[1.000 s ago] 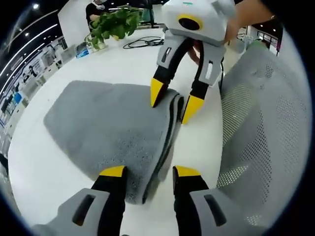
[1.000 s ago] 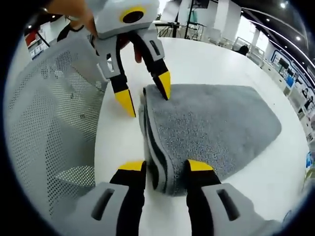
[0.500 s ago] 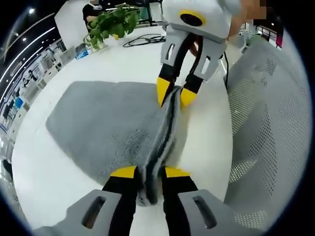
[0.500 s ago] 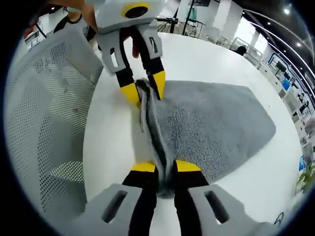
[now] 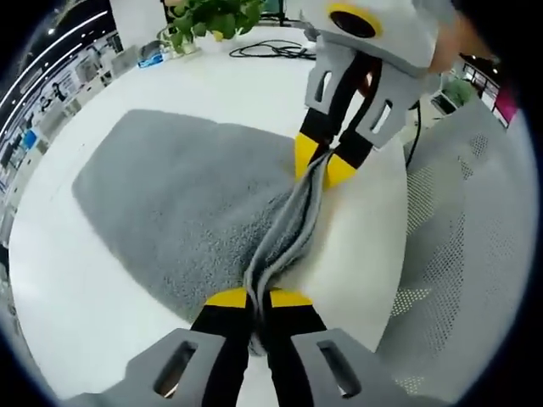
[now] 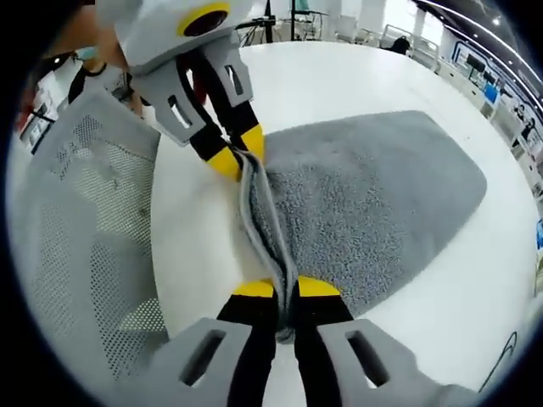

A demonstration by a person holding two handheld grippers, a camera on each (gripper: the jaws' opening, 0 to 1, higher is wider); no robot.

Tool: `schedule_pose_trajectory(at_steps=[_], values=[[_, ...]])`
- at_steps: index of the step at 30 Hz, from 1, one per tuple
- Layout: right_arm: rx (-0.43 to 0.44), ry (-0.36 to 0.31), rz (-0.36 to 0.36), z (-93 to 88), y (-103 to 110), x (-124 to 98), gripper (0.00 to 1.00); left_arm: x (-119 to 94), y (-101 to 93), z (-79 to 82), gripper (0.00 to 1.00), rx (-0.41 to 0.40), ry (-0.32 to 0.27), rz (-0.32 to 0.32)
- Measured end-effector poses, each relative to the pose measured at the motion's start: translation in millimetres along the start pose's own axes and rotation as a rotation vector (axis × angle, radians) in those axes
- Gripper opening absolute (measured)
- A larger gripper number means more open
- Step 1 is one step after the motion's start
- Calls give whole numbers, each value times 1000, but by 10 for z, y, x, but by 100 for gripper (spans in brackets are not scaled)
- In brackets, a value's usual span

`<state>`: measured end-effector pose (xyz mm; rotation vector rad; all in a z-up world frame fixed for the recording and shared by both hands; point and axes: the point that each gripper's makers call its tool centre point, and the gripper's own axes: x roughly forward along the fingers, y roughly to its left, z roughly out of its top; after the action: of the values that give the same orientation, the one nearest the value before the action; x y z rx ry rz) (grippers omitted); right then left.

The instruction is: Fold the towel on the table until its edges align and the towel forms a compact rectangular stack.

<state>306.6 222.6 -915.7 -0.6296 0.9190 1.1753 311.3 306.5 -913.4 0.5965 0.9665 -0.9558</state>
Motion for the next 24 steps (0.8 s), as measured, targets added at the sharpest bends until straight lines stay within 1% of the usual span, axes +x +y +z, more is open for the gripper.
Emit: schedule_pose_trajectory(at_steps=[3, 6, 9, 16, 21, 24], values=[[14, -9, 25, -48, 56, -36, 4, -54, -118, -18, 5, -2, -11, -39], [74, -32, 62, -85, 129, -78, 4, -110, -203, -17, 5, -23, -27, -67], [75, -31, 78, -103, 201, -137, 4, -184, -282, 5, 6, -24, -36, -95], [79, -56, 120, -60, 344, -326, 4, -316, -357, 53, 6, -27, -58, -117], [70, -69, 136, -23, 389, -402, 4, -437, -386, 113, 6, -18, -68, -114], [85, -92, 148, 18, 411, -465, 4, -526, -375, 145, 6, -38, -83, -115]])
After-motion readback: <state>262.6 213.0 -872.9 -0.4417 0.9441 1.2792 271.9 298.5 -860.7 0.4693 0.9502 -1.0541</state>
